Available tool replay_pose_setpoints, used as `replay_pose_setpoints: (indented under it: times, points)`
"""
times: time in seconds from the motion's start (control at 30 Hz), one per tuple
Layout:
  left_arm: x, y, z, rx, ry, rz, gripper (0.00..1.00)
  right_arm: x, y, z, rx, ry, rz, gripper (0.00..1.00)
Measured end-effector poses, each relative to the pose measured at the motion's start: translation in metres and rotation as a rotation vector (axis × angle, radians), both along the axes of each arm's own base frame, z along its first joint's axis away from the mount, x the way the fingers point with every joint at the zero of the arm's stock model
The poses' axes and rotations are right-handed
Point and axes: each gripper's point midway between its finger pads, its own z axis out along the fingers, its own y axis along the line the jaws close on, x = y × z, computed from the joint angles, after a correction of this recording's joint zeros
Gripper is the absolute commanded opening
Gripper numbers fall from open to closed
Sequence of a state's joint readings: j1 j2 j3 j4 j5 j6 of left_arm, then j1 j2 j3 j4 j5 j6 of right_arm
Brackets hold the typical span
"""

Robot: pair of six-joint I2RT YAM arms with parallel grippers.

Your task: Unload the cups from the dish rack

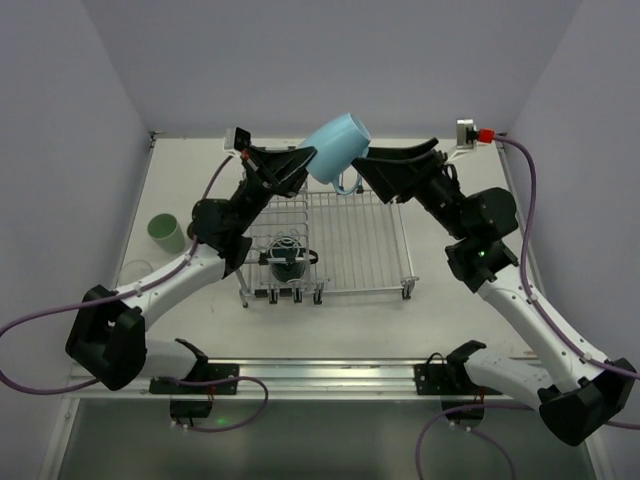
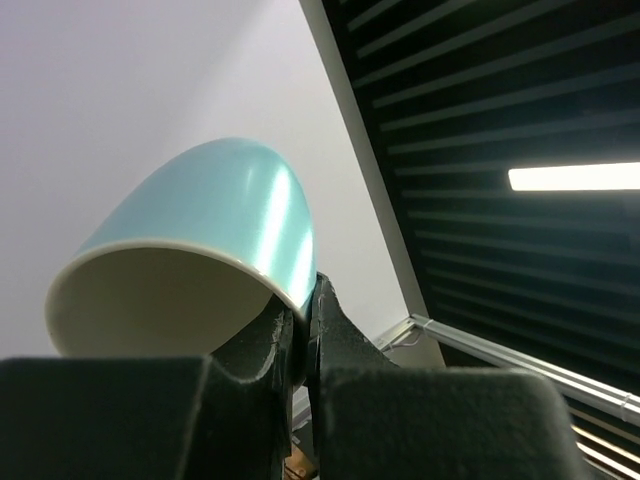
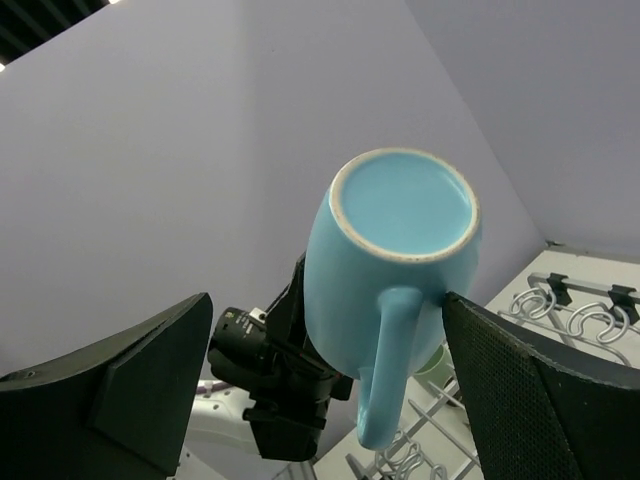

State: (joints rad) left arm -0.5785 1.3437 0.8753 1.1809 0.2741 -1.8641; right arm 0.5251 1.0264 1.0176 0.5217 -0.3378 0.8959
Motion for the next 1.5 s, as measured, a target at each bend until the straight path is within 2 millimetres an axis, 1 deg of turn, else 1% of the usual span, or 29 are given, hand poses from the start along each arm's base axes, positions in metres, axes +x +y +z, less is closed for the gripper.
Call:
replay_pose_setpoints:
  times: [0.1,0.2,0.3,0.4,0.47,0.53,0.63,0.7,0.73,0.83,0.9,0.97,1.03,1.07,1.17,1.23,1.3,1.4,1.5]
  points:
    - [-0.002,0.002,0.0,0.027,-0.014,0.002,0.0,-0.003,-0.002,0.004,-0.005,-0.008,-0.008,0.99]
    - [-0.003,0.005,-0.004,0.084,-0.031,0.005,0.0,-0.011,-0.009,0.007,-0.012,-0.014,-0.018,0.99]
    - [0.001,0.012,-0.016,0.195,-0.036,0.024,0.0,-0.022,-0.019,0.015,-0.008,-0.02,-0.046,0.99]
    - [0.012,0.032,-0.022,0.324,-0.048,0.083,0.0,-0.03,-0.029,0.021,-0.026,-0.029,-0.078,0.99]
    - [0.019,0.056,-0.02,0.41,-0.069,0.154,0.0,-0.032,-0.032,0.018,-0.052,-0.03,-0.096,0.99]
    - [0.024,0.085,-0.015,0.484,-0.097,0.238,0.0,-0.033,-0.033,0.012,-0.084,-0.026,-0.107,0.99]
    - [0.021,0.128,-0.008,0.561,-0.149,0.368,0.0,-0.031,-0.033,-0.003,-0.123,-0.014,-0.116,0.99]
    - [0.015,0.146,-0.006,0.605,-0.184,0.428,0.0,-0.027,-0.031,-0.018,-0.158,0.011,-0.12,0.99]
    - [0.011,0.151,-0.006,0.624,-0.202,0.447,0.0,-0.025,-0.03,-0.023,-0.169,0.019,-0.12,0.99]
    - [0.002,0.153,-0.009,0.678,-0.235,0.468,0.0,-0.018,-0.026,-0.047,-0.212,0.066,-0.12,0.99]
    - [0.004,0.157,-0.016,0.743,-0.214,0.508,0.0,-0.017,-0.025,-0.057,-0.229,0.087,-0.119,0.99]
    - [0.012,0.169,-0.02,0.838,-0.154,0.601,0.0,-0.016,-0.025,-0.067,-0.247,0.107,-0.118,0.99]
    - [0.018,0.19,-0.022,0.94,-0.086,0.742,0.0,-0.016,-0.025,-0.072,-0.259,0.117,-0.118,0.99]
    - [0.018,0.202,-0.025,0.992,-0.051,0.808,0.0,-0.016,-0.025,-0.073,-0.263,0.119,-0.118,0.99]
    - [0.008,0.235,-0.041,1.135,0.06,0.974,0.0,-0.016,-0.025,-0.076,-0.273,0.122,-0.117,0.99]
    - [-0.001,0.254,-0.061,1.224,0.156,1.042,0.0,-0.016,-0.025,-0.078,-0.281,0.126,-0.116,0.99]
    - [-0.01,0.269,-0.079,1.302,0.237,1.08,0.0,-0.016,-0.025,-0.08,-0.286,0.129,-0.114,0.99]
    - [-0.012,0.289,-0.114,1.431,0.361,1.09,0.0,-0.018,-0.026,-0.081,-0.292,0.129,-0.115,0.99]
    - [-0.005,0.3,-0.155,1.54,0.471,1.017,0.0,-0.022,-0.029,-0.082,-0.29,0.124,-0.116,0.99]
